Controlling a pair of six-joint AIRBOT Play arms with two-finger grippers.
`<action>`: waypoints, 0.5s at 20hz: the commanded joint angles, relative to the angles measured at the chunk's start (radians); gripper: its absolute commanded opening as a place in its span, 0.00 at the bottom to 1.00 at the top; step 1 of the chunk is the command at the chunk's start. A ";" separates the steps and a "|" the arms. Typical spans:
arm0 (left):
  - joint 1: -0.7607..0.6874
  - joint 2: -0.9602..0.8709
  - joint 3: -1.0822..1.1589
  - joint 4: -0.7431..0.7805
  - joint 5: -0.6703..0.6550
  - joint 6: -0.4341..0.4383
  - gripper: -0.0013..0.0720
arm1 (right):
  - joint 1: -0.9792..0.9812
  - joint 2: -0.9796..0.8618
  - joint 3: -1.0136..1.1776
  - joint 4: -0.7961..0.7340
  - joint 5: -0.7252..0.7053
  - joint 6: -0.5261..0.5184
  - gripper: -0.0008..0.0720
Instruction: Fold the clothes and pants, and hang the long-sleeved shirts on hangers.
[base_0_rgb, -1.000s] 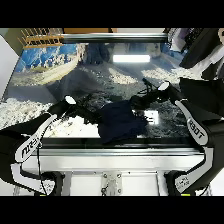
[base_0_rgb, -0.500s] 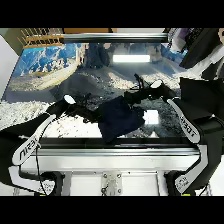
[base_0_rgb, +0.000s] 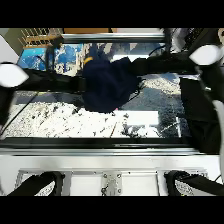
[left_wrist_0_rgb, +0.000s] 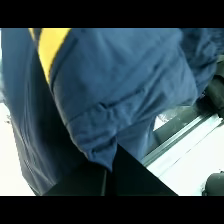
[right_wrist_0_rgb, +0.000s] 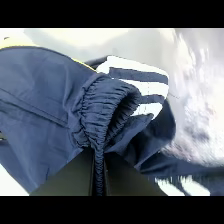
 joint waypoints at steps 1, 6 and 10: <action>-0.127 0.165 0.045 0.184 -0.024 -0.117 0.03 | 0.034 0.150 0.009 -0.053 0.045 0.113 0.05; -0.327 0.227 -0.166 0.375 -0.019 -0.262 0.03 | 0.115 0.152 -0.116 -0.239 0.116 0.237 0.05; -0.255 0.195 -0.364 0.282 0.126 -0.287 0.97 | 0.098 0.131 -0.320 -0.241 0.011 0.246 0.52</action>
